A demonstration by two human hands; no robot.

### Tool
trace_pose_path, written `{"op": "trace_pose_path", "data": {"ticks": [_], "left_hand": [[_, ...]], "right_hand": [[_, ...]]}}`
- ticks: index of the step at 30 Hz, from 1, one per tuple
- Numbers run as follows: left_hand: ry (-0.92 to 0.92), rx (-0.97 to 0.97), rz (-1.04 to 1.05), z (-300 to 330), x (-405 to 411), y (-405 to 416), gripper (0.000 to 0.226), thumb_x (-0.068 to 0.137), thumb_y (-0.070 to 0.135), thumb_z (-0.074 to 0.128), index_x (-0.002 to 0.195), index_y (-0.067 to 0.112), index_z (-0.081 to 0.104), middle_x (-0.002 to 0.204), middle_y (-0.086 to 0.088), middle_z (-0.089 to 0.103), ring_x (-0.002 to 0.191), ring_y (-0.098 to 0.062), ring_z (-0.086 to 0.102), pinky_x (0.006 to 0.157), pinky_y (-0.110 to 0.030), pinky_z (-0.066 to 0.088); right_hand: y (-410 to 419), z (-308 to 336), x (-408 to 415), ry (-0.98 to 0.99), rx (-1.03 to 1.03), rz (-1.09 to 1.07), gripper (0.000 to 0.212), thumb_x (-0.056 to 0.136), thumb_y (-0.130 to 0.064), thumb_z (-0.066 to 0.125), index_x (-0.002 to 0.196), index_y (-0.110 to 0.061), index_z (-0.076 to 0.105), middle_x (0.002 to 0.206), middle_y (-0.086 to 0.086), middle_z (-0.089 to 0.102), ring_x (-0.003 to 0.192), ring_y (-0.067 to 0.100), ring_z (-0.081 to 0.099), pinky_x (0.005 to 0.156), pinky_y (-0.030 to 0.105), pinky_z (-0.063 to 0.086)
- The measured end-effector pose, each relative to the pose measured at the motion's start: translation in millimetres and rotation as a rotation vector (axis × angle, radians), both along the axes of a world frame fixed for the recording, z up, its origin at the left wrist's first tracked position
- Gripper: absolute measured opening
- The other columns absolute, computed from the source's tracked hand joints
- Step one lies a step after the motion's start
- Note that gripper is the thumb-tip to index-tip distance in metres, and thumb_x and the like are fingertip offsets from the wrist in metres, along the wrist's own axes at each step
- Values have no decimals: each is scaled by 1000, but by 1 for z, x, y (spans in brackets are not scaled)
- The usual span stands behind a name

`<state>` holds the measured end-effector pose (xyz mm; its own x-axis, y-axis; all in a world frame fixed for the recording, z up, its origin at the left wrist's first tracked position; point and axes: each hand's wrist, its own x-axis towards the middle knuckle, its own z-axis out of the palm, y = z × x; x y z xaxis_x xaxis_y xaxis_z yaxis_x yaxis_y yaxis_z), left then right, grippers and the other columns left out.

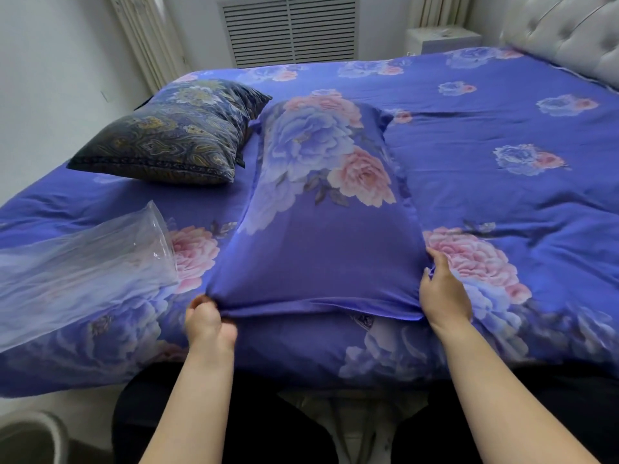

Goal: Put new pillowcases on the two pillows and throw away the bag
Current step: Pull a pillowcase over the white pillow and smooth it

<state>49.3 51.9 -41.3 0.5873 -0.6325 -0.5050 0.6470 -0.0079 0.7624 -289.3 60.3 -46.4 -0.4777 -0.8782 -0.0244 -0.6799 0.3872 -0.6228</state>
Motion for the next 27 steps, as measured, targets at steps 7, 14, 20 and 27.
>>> {"op": "trace_pose_path", "data": {"ticks": [7,14,20,27], "left_hand": [[136,-81,-469,19,19,9,23,100,18,36,96,12,59,72,-4,73,64,-16,71,49,-30,57],[136,-479,-503,34,38,-13,77,24,3,87,95,26,70,95,-3,73,82,-15,71,62,-21,56],[-272,-49,-285,15,14,-10,57,74,-21,22,53,17,58,65,-5,56,59,-18,51,56,-23,43],[-1197,429,-483,-3,9,9,35,73,-15,39,79,15,57,96,-15,61,92,-31,57,77,-33,40]], "right_hand": [[-3,8,-5,-68,11,-67,38,98,-26,40,134,-16,34,114,23,61,101,42,57,72,40,35],[-1,18,-13,-135,-127,-93,34,98,-20,40,132,-17,40,113,21,63,101,42,57,75,41,40],[7,16,-14,-9,-17,-34,35,94,-13,36,127,-24,41,88,16,59,76,34,50,65,37,35],[15,-5,-13,77,104,-87,44,92,-6,33,129,-26,43,77,10,50,72,28,45,63,34,34]]}}
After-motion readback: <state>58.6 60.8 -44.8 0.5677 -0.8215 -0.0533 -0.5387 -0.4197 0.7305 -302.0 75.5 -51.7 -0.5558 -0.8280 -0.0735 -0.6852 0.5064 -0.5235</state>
